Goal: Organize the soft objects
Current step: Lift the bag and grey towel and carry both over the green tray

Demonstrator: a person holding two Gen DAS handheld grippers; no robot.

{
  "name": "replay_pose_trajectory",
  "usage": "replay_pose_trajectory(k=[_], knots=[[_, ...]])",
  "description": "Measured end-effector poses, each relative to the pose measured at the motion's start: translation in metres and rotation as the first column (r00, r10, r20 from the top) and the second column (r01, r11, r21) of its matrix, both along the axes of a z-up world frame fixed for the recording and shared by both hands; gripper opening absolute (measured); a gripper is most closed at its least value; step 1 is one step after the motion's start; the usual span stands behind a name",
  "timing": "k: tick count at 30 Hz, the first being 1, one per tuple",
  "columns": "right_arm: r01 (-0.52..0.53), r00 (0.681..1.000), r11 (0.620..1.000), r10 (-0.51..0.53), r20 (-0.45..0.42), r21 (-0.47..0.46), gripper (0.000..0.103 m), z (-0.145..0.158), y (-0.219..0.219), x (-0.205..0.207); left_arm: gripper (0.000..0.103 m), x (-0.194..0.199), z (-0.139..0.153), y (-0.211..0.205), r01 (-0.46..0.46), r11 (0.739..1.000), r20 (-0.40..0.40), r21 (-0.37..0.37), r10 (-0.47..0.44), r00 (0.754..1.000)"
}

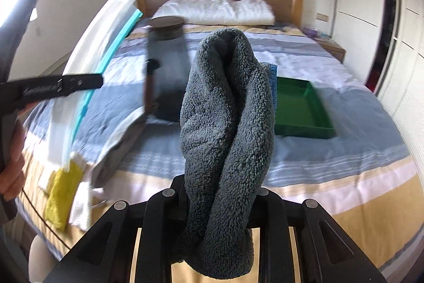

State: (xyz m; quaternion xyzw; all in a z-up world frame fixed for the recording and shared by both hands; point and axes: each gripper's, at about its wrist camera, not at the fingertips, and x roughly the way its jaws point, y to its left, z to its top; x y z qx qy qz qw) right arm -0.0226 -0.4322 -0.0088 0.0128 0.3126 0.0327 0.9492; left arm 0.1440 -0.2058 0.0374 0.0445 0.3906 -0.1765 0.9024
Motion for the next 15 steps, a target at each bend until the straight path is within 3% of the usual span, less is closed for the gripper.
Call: replay_pose_trajectory(k=[8, 15], knots=[[0.072, 0.997, 0.997, -0.072, 0.015, 0.003, 0.023, 0.013, -0.048, 0.06, 0.018, 0.034, -0.01, -0.066, 0.082, 0.997, -0.038, -0.005, -0.082, 0.996], [0.071, 0.997, 0.997, -0.071, -0.012, -0.001, 0.023, 0.019, -0.083, 0.154, 0.018, 0.091, -0.03, -0.122, 0.07, 0.997, -0.131, -0.011, -0.071, 0.989]])
